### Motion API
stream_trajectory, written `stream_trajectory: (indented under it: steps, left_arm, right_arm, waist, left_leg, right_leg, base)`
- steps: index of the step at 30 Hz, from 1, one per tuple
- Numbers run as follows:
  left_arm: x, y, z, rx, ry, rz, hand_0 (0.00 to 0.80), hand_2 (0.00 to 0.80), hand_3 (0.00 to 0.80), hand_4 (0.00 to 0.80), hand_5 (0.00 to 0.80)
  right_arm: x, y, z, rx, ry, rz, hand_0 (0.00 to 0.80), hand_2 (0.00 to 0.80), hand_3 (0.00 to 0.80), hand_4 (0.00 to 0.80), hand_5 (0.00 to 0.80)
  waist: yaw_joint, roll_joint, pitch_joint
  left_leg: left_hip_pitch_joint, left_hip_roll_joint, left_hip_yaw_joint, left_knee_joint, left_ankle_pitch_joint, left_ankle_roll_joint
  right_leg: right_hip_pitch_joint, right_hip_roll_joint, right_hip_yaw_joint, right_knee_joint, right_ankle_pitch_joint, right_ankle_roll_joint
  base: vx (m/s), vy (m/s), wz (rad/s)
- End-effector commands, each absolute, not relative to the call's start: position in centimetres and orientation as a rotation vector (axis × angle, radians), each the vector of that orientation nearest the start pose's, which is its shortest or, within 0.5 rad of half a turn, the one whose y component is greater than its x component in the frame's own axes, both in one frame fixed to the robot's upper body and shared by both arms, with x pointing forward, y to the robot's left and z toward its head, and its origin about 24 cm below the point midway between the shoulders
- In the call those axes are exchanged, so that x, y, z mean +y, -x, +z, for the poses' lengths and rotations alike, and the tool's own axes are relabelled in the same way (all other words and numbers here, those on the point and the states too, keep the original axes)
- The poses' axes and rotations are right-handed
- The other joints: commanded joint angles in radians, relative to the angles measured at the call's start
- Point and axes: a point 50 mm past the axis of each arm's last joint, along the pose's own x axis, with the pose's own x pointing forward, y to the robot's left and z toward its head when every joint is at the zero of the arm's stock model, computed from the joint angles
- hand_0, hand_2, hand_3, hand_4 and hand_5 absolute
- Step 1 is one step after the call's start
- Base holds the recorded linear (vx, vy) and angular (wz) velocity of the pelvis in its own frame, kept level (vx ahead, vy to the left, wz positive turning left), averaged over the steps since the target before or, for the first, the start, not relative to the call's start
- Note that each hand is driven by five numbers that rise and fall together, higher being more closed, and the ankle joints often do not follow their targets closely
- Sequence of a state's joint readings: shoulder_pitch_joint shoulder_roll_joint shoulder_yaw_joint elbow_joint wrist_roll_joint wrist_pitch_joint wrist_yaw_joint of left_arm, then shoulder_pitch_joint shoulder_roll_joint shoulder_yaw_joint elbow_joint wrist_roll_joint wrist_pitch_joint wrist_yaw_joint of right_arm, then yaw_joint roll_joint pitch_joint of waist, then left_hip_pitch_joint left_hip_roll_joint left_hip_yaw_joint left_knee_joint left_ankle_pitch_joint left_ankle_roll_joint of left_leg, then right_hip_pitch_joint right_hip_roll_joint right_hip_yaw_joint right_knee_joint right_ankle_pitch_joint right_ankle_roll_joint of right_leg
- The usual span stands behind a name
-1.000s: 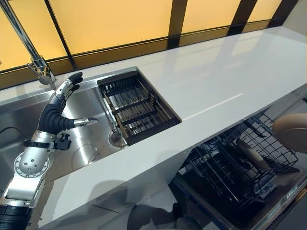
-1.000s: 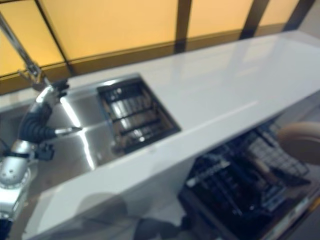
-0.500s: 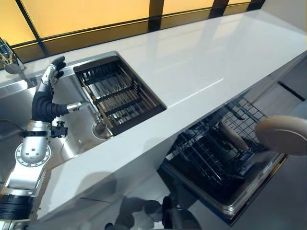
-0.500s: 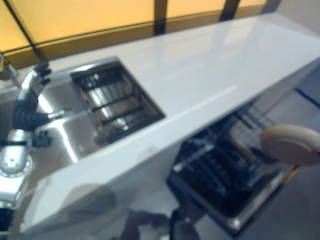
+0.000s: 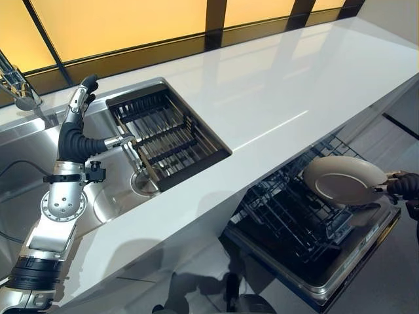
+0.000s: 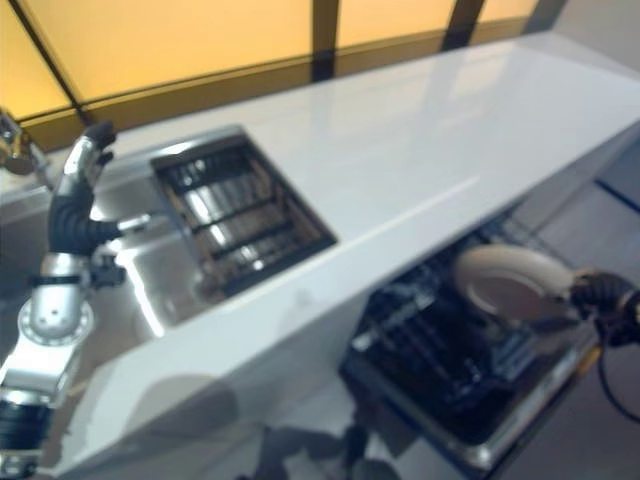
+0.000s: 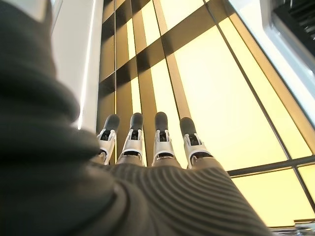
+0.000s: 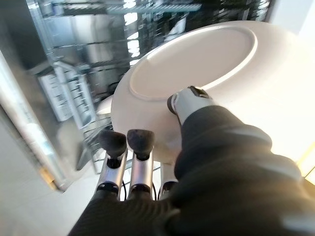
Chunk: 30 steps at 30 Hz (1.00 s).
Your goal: Take plates into dishwasher
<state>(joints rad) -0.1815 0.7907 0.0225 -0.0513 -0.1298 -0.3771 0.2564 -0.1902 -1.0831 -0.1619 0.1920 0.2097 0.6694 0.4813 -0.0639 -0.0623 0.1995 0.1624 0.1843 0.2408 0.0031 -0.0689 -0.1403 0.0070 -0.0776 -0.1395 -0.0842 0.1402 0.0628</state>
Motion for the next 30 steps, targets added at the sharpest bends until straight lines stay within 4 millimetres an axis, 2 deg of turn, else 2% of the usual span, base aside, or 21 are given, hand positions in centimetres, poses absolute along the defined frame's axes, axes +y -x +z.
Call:
stream_trajectory:
  steps: [1,3,4,5,6,7,8,9,10,12,14,16,18,25,28,30]
  left_arm:
    - [24.9,-25.7,21.1,-0.787,-0.602,0.082,0.0,0.0,0.0,0.0,0.0]
    - [25.1,-25.6,21.3,-0.791,-0.603,0.08,0.0,0.0,0.0,0.0,0.0]
    - [25.0,-25.6,21.5,-0.803,-0.599,0.07,0.0,0.0,0.0,0.0,0.0]
    - [24.8,-25.7,21.4,-0.812,-0.597,0.062,0.0,0.0,0.0,0.0,0.0]
    - [24.6,-25.6,21.4,-0.819,-0.597,0.056,0.0,0.0,0.0,0.0,0.0]
    - [24.4,-25.7,21.4,-0.824,-0.603,0.052,0.0,0.0,0.0,0.0,0.0]
    - [24.1,-25.8,21.4,-0.825,-0.614,0.037,0.0,0.0,0.0,0.0,0.0]
    - [24.1,-25.9,21.5,-0.823,-0.624,0.029,0.0,0.0,0.0,0.0,0.0]
    - [24.0,-26.0,21.8,-0.818,-0.632,0.02,0.0,0.0,0.0,0.0,0.0]
    - [23.7,-26.3,22.4,-0.818,-0.637,0.001,0.0,0.0,0.0,0.0,0.0]
    - [23.4,-26.9,22.8,-0.831,-0.649,0.014,0.0,0.0,0.0,0.0,0.0]
    - [23.4,-26.9,22.4,-0.83,-0.651,0.029,0.0,0.0,0.0,0.0,0.0]
    - [23.6,-26.6,22.4,-0.834,-0.646,0.034,0.0,0.0,0.0,0.0,0.0]
    - [23.7,-26.3,22.0,-0.826,-0.644,0.051,0.0,0.0,0.0,0.0,0.0]
    - [23.4,-26.3,22.2,-0.825,-0.64,0.031,0.0,0.0,0.0,0.0,0.0]
    - [23.6,-26.3,22.1,-0.809,-0.643,0.037,0.0,0.0,0.0,0.0,0.0]
  right_arm:
    - [-36.6,-27.0,18.4,0.545,0.604,-0.06,0.8,0.8,0.8,0.8,0.8]
    - [-36.4,-27.2,18.2,0.552,0.597,-0.053,0.8,0.8,0.8,0.8,0.8]
    - [-36.5,-27.2,18.1,0.561,0.574,-0.054,0.8,0.8,0.8,0.8,0.8]
    - [-36.8,-27.2,17.9,0.568,0.558,-0.055,0.8,0.8,0.8,0.8,0.8]
    - [-37.0,-27.2,17.9,0.576,0.538,-0.054,0.8,0.8,0.8,0.8,0.8]
    - [-37.3,-27.2,17.8,0.586,0.525,-0.056,0.8,0.8,0.8,0.8,0.8]
    - [-37.6,-27.1,17.5,0.601,0.502,-0.06,0.8,0.8,0.8,0.8,0.8]
    - [-37.8,-27.2,17.1,0.613,0.484,-0.068,0.8,0.8,0.8,0.8,0.8]
    - [-37.9,-27.2,16.5,0.623,0.465,-0.078,0.8,0.8,0.8,0.8,0.8]
    - [-36.9,-27.2,14.8,0.628,0.429,-0.097,0.8,0.8,0.8,0.8,0.8]
    - [-35.8,-27.4,14.0,0.627,0.405,-0.084,0.8,0.8,0.8,0.8,0.8]
    - [-35.4,-27.4,13.2,0.644,0.401,-0.077,0.8,0.8,0.8,0.8,0.8]
    - [-35.6,-27.2,12.2,0.657,0.389,-0.081,0.8,0.8,0.8,0.8,0.8]
    - [-35.8,-26.7,10.6,0.729,0.322,-0.064,0.8,0.8,0.8,0.8,0.8]
    - [-35.6,-26.2,9.3,0.751,0.276,-0.087,0.8,0.8,0.8,0.8,0.8]
    - [-35.5,-26.0,8.5,0.761,0.261,-0.096,0.8,0.8,0.8,0.8,0.8]
  waist:
    - [0.005,-0.009,-0.015]
    - [0.005,-0.017,-0.008]
    - [-0.006,-0.043,-0.005]
    - [-0.013,-0.059,-0.009]
    - [-0.02,-0.063,-0.013]
    - [-0.024,-0.064,-0.018]
    - [-0.026,-0.051,-0.024]
    - [-0.035,-0.03,-0.031]
    - [-0.041,-0.008,-0.035]
    - [-0.042,0.005,-0.029]
    - [-0.043,-0.001,-0.016]
    - [-0.046,0.002,-0.01]
    - [-0.036,0.001,-0.003]
    - [-0.032,-0.002,-0.009]
    - [-0.042,-0.009,0.007]
    - [-0.047,-0.013,0.019]
  left_leg:
    - [-0.196,0.024,-0.064,-0.068,0.254,-0.01]
    - [-0.194,0.005,-0.054,0.003,0.206,0.008]
    - [-0.19,-0.017,-0.029,0.193,0.112,0.036]
    - [-0.181,-0.033,-0.024,0.289,0.062,0.054]
    - [-0.158,-0.05,-0.036,0.336,0.027,0.06]
    - [-0.136,-0.073,-0.054,0.36,0.01,0.061]
    - [-0.108,-0.095,-0.082,0.328,-0.003,0.057]
    - [-0.051,-0.113,-0.092,0.211,-0.029,0.055]
    - [-0.007,-0.125,-0.104,0.073,-0.026,0.053]
    - [0.007,-0.145,-0.112,-0.049,0.01,0.074]
    - [-0.016,-0.168,-0.14,-0.06,0.015,0.09]
    - [-0.021,-0.17,-0.125,-0.053,0.011,0.096]
    - [-0.027,-0.174,-0.11,-0.048,0.007,0.103]
    - [-0.015,-0.192,-0.069,-0.018,-0.017,0.116]
    - [-0.008,-0.211,-0.057,0.02,-0.049,0.125]
    - [0.007,-0.213,-0.07,0.019,-0.051,0.127]
  right_leg:
    - [0.129,0.061,0.029,0.126,-0.21,-0.011]
    - [0.117,0.048,0.025,0.123,-0.188,-0.017]
    - [0.096,0.017,0.003,0.117,-0.163,-0.028]
    - [0.075,-0.002,-0.011,0.113,-0.142,-0.034]
    - [0.056,-0.01,-0.02,0.109,-0.126,-0.035]
    - [0.04,-0.013,-0.021,0.107,-0.114,-0.035]
    - [0.023,-0.003,-0.027,0.11,-0.104,-0.029]
    - [0.007,0.012,-0.032,0.112,-0.097,-0.018]
    - [0.003,0.03,-0.022,0.106,-0.094,-0.006]
    - [-0.012,0.039,-0.022,0.111,-0.085,0.016]
    - [-0.03,0.041,-0.013,0.1,-0.069,0.022]
    - [-0.041,0.036,-0.004,0.096,-0.064,0.026]
    - [-0.037,0.028,-0.016,0.082,-0.056,0.031]
    - [-0.021,-0.001,-0.021,0.069,-0.044,0.043]
    - [-0.054,-0.03,-0.006,0.073,0.001,0.074]
    - [-0.079,-0.049,0.016,0.061,0.051,0.101]
  base:
    - [-0.261,-0.156,0.09]
    - [-0.266,-0.114,0.09]
    - [-0.295,-0.134,0.05]
    - [-0.325,-0.111,0.1]
    - [-0.204,-0.025,0.16]
    - [-0.16,0.034,0.3]
    - [-0.126,0.069,0.33]
    - [-0.123,0.107,0.32]
    - [-0.109,0.081,0.33]
    - [-0.129,-0.006,0.55]
    - [-0.191,-0.015,0.43]
    - [-0.166,0.039,0.19]
    - [-0.119,0.037,0.02]
    - [-0.07,0.096,-0.05]
    - [-0.043,0.097,-0.11]
    - [-0.011,0.04,-0.14]
